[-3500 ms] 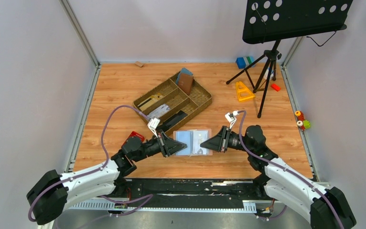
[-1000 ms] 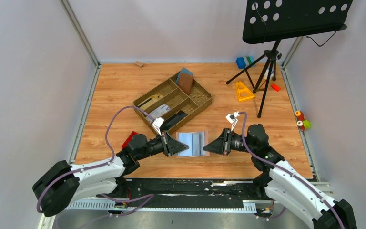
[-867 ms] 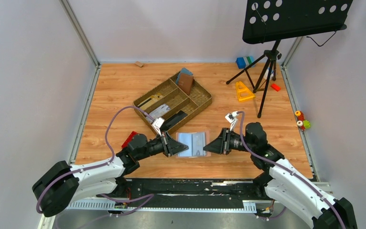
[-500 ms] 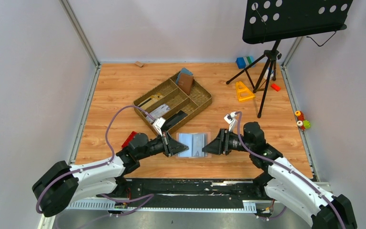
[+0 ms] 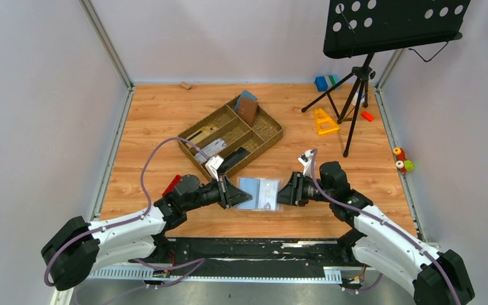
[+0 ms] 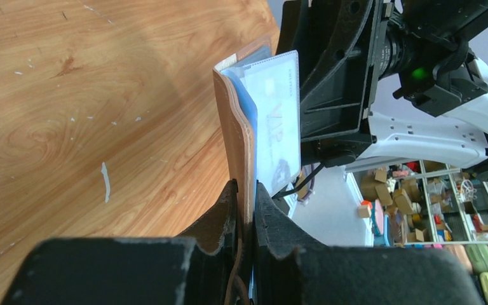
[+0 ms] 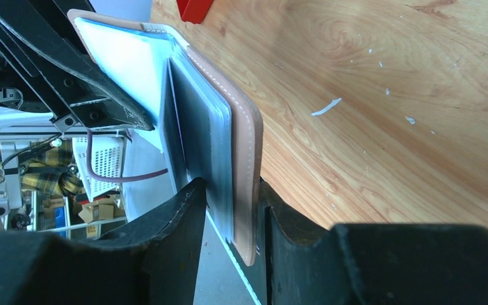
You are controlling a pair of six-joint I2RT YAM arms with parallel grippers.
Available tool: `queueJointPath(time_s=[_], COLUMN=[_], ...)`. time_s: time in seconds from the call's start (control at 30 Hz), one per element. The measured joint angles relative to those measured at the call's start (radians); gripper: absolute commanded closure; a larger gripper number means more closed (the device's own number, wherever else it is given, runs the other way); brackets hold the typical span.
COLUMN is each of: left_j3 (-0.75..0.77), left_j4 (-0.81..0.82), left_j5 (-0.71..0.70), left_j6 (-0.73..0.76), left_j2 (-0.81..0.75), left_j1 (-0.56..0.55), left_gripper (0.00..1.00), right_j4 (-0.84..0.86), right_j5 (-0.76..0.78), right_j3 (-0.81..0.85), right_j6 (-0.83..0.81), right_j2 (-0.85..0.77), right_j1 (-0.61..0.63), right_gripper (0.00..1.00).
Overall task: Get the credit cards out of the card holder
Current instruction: Remove the credit card from the card holder.
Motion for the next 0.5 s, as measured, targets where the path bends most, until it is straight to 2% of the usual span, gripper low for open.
queueJointPath(time_s=[0.1,0.2,0.43,0.5], left_j3=[0.003,0.005,0.005,0.005], left_j4=[-0.005,-0.004,0.006,0.003], left_j5=[0.000,0.005,0.019,0.018], left_j6=[0.003,0.003,-0.007,-0.011], left_j2=[-0.011,-0.011,-0.018,-0.033], left_j1=[0.000,0.000,0.000,0.000], left_gripper=[1.00,1.00,1.00,1.00], right_j4=[0.024,0.085,0.159,0.180], right_j5=[-0.010,-0.034,-0.058,-0.066], right_j3=[-0.002,-0.007,-0.014,-0.018], right_j6=[0.009,0.031,0.061,0.070], right_j2=[0.009,0.019,0.049,0.052], right_j1=[0.000,0.000,0.000,0.000], right_gripper=[0.58,0.59,0.75,0.85])
